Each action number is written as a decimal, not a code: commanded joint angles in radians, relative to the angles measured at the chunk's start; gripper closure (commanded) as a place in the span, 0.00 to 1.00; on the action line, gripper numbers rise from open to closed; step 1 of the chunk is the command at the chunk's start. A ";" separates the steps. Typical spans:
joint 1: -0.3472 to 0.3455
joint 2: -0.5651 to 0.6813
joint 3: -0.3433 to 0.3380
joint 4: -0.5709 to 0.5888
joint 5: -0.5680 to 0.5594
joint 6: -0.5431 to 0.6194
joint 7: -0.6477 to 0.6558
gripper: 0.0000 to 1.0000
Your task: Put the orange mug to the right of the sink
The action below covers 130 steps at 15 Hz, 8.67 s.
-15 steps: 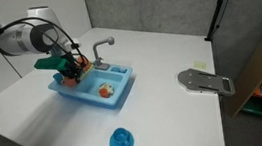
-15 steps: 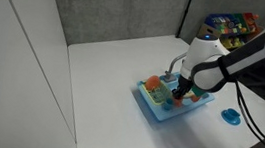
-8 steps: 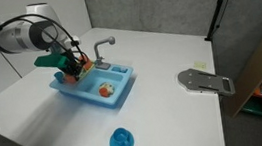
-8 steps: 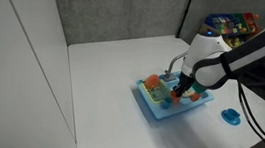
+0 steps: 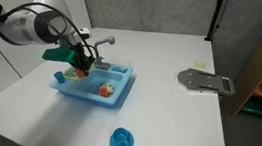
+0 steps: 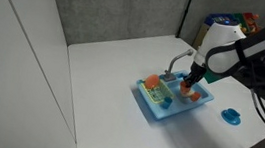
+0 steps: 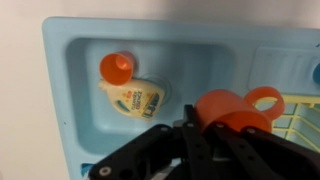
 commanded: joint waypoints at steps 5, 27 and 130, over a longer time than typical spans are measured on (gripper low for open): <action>-0.124 -0.047 -0.011 -0.033 0.078 -0.020 -0.040 0.96; -0.237 -0.005 -0.082 0.043 0.169 -0.082 -0.005 0.97; -0.107 -0.724 -0.005 -0.178 0.066 -0.574 -0.157 0.00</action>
